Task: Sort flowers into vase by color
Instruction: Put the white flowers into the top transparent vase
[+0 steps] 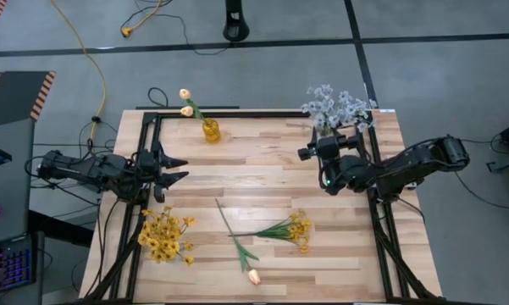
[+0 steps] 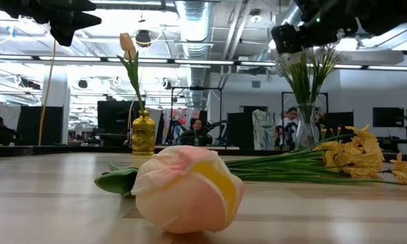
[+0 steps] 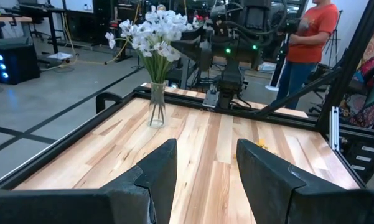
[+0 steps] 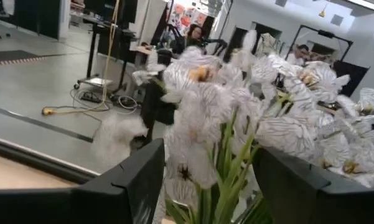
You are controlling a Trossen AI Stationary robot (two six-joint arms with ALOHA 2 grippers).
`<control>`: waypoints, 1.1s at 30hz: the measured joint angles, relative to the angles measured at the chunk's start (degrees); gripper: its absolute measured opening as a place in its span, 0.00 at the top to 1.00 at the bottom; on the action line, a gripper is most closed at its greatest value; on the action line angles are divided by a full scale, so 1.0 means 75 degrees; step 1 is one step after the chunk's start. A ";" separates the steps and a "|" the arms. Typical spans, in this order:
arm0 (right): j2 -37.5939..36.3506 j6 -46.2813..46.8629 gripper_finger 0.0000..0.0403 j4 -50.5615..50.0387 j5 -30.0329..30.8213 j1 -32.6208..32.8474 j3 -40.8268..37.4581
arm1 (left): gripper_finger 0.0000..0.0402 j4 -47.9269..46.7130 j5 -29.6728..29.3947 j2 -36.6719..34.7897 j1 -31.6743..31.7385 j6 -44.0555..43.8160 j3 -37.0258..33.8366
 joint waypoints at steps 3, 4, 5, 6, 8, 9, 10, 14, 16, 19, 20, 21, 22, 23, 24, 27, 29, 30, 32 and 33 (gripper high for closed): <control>0.0000 0.0006 0.34 -0.0009 0.0000 -0.0003 -0.0246 | 0.62 0.0003 -0.0003 0.0001 0.0000 0.0000 0.0000; 0.0000 0.0006 0.34 -0.0023 0.0008 -0.0006 -0.0315 | 0.62 0.0003 -0.0003 0.0001 0.0000 0.0000 0.0000; 0.0000 0.0006 0.34 -0.0018 0.0006 -0.0006 -0.0359 | 0.62 0.0003 -0.0003 0.0000 0.0000 -0.0001 0.0000; 0.0000 0.0006 0.34 -0.0018 0.0006 -0.0004 -0.0385 | 0.62 0.0003 -0.0003 0.0001 0.0000 -0.0007 0.0000; 0.0000 0.0015 0.34 -0.0011 0.0005 -0.0003 -0.0451 | 0.62 0.0006 -0.0003 0.0000 0.0000 -0.0041 0.0000; 0.0000 0.0023 0.34 -0.0006 0.0003 0.0000 -0.0498 | 0.62 0.0006 -0.0003 -0.0002 0.0000 -0.0041 0.0000; 0.0000 0.0025 0.34 -0.0009 0.0006 0.0028 -0.0555 | 0.62 0.0006 -0.0004 0.0001 0.0000 -0.0042 0.0000; 0.0000 0.0448 0.34 -0.0010 0.0006 0.0258 -0.0732 | 0.62 0.0006 -0.0003 0.0001 0.0000 -0.0047 0.0000; 0.0000 0.0520 0.34 -0.0029 0.0009 0.0430 -0.0797 | 0.62 0.0007 -0.0006 0.0001 0.0000 -0.0047 0.0000; 0.0000 0.0554 0.34 -0.0166 0.0009 0.0684 -0.0809 | 0.62 0.0009 -0.0006 0.0001 0.0000 -0.0050 0.0000; 0.0000 0.0556 0.34 -0.0256 0.0009 0.0741 -0.0809 | 0.62 0.0009 -0.0003 0.0001 0.0000 -0.0050 0.0000; 0.0000 0.0584 0.34 -0.0358 0.0008 0.0791 -0.0809 | 0.62 0.0009 -0.0003 0.0001 0.0000 -0.0052 0.0000; 0.0000 0.0658 0.34 -0.0485 0.0008 0.0824 -0.0809 | 0.62 0.0009 -0.0004 0.0000 0.0000 -0.0052 0.0000; 0.0000 0.0787 0.34 -0.0638 0.0008 0.0853 -0.0809 | 0.62 0.0009 -0.0003 0.0001 0.0000 -0.0052 0.0000; 0.0000 0.0954 0.34 -0.0798 0.0008 0.0856 -0.0809 | 0.62 0.0009 -0.0003 0.0001 0.0000 -0.0052 0.0000; 0.0000 0.1548 0.34 -0.1319 0.0009 0.0851 -0.0812 | 0.62 0.0009 -0.0001 0.0000 0.0000 -0.0055 0.0000; 0.0000 0.2008 0.34 -0.1618 0.0009 0.0850 -0.0812 | 0.62 0.0009 0.0076 0.0001 0.0000 -0.0061 0.0000; 0.0003 0.2234 0.34 -0.1703 0.0009 0.0879 -0.0812 | 0.62 0.0009 0.0135 -0.0002 0.0000 -0.0061 0.0000; 0.0003 0.2621 0.34 -0.1795 0.0009 0.0996 -0.0812 | 0.62 0.0009 0.0189 0.0001 0.0000 -0.0064 0.0000; 0.0003 0.2740 0.34 -0.1795 0.0009 0.1083 -0.0812 | 0.62 0.0009 0.0235 0.0000 0.0001 -0.0067 0.0000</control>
